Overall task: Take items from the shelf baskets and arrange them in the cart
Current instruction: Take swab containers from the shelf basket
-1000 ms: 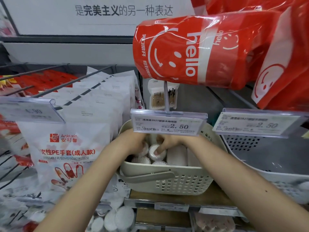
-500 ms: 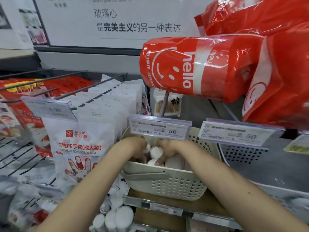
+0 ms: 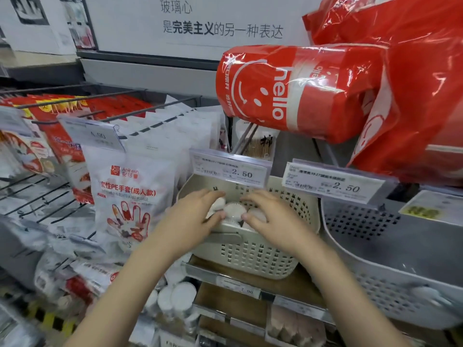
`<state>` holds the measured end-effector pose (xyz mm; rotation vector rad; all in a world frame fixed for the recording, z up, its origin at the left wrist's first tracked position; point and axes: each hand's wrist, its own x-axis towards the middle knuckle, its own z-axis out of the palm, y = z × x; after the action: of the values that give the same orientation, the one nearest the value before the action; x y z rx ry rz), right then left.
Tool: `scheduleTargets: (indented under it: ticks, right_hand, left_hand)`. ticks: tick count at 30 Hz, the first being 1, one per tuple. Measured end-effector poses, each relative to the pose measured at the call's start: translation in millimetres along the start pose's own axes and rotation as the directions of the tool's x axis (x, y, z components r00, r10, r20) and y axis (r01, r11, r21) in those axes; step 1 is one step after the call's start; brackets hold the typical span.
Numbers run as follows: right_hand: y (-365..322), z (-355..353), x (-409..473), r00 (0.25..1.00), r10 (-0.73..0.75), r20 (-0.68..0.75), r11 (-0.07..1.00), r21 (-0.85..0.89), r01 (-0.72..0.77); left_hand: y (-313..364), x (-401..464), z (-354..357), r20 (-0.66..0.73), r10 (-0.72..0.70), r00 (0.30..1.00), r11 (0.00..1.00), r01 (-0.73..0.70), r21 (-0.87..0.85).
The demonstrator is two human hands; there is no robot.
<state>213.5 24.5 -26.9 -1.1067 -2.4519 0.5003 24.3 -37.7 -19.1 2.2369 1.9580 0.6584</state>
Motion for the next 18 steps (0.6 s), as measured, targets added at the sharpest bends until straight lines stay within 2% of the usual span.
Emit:
scheduleTargets:
  ticks: [2, 4, 7, 10, 12, 15, 17, 18]
  right_hand:
    - [-9.7, 7.9, -28.5, 0.972, -0.133, -0.196, 0.990, -0.065, 0.122]
    - [-17.7, 20.0, -52.6, 0.907, -0.263, -0.328, 0.963, -0.147, 0.226]
    - [-25.5, 47.4, -80.0, 0.853, -0.403, -0.331, 0.915, -0.158, 0.371]
    - [-34.2, 84.2, -101.2, 0.867, -0.451, -0.211, 0.891, -0.051, 0.451]
    - [-44.7, 112.2, -114.5, 0.899, -0.424, -0.104, 0.899, 0.069, 0.432]
    - [-61.9, 151.4, -130.3, 0.910, -0.383, 0.159, 0.918, 0.173, 0.357]
    - [-71.9, 175.2, -137.6, 0.849, -0.374, 0.373, 0.922, 0.245, 0.299]
    - [-77.6, 186.5, -139.8, 0.821, -0.378, 0.427, 0.920, 0.268, 0.285]
  left_hand:
    - [11.4, -30.1, 0.1, -0.098, 0.016, 0.995, 0.999, -0.011, 0.045]
    - [18.4, -60.7, 1.5, -0.154, 0.010, 0.988, 0.994, 0.006, 0.105]
    - [17.5, -110.8, 11.5, -0.170, -0.059, 0.984, 0.983, 0.088, 0.164]
    - [9.6, -167.4, 27.3, -0.110, -0.255, 0.961, 0.949, 0.270, 0.160]
    - [3.5, -209.9, 36.8, -0.074, -0.415, 0.907, 0.899, 0.421, 0.121]
    - [-4.5, -279.6, 46.3, -0.075, -0.648, 0.758, 0.757, 0.652, 0.047]
    - [-7.0, -323.0, 46.5, -0.085, -0.765, 0.639, 0.643, 0.766, -0.028]
    - [-9.0, -343.1, 44.7, -0.094, -0.813, 0.575, 0.582, 0.810, -0.076]
